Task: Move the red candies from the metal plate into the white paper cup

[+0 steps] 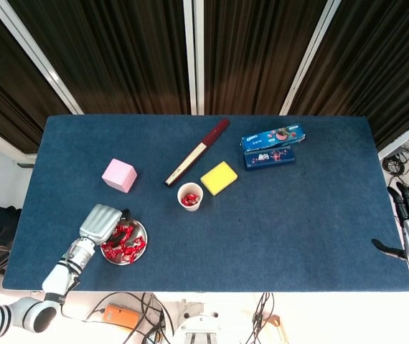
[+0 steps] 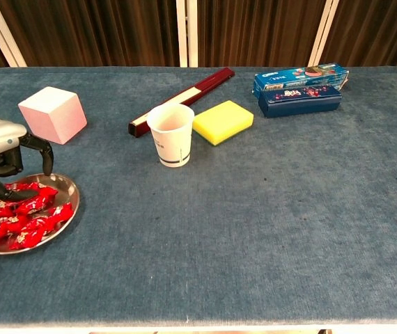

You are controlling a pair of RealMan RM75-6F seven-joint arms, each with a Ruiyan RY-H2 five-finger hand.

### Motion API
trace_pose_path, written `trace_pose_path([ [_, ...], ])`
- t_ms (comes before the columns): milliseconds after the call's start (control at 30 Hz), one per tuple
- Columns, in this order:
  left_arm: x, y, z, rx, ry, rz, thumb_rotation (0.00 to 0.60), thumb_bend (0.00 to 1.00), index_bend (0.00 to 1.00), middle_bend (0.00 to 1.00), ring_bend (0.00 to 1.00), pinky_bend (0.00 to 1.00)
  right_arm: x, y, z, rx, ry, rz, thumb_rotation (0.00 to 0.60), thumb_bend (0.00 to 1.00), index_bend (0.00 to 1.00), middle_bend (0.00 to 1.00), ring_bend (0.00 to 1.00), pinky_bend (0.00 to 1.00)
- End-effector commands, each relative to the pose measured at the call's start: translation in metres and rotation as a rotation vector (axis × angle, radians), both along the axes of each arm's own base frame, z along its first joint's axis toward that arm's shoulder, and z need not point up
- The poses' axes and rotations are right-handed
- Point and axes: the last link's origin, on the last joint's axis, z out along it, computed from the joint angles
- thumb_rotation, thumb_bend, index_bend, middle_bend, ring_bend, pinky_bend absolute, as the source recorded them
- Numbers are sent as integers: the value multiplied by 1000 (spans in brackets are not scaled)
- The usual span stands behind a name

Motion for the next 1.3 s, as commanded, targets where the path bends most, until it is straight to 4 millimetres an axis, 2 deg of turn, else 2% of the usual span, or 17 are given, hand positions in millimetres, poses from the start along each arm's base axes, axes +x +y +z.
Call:
trace_pose_path([
  [33,-2,-1,-1,-7,6,5,580,244,454,992,923,888,0,0,0,1,0,0,600,16,0,0,0,0],
  [300,-4,-2,-7,-32,24,14,580,268,480,992,924,888,0,0,-1,2,-1,-3,600,17,0,0,0,0],
  [500,-5,0,-9,-31,18,18,562,375,551,992,924,888,0,0,0,0,-2,-3,600,16,0,0,0,0],
  [633,-4,4,-3,-7,0,18,564,411,573,992,924,888,0,0,0,0,-2,-3,600,15,0,0,0,0],
  [700,3,8,4,22,-35,10,563,411,573,992,924,888,0,1,0,-1,-3,-2,600,15,0,0,0,0],
  [833,27,18,18,67,-140,-20,563,410,574,992,924,888,1,1,-1,-1,-4,3,600,16,0,0,0,0],
  [967,64,35,25,80,-238,-85,562,411,574,992,925,888,2,1,-2,2,-4,8,600,16,0,0,0,0],
  [1167,112,60,12,45,-328,-142,564,409,574,992,926,888,0,4,0,-4,-6,3,600,16,0,0,0,0],
  [1300,134,74,0,14,-352,-146,563,407,574,992,927,888,-3,6,3,-12,-8,-6,600,16,0,0,0,0],
])
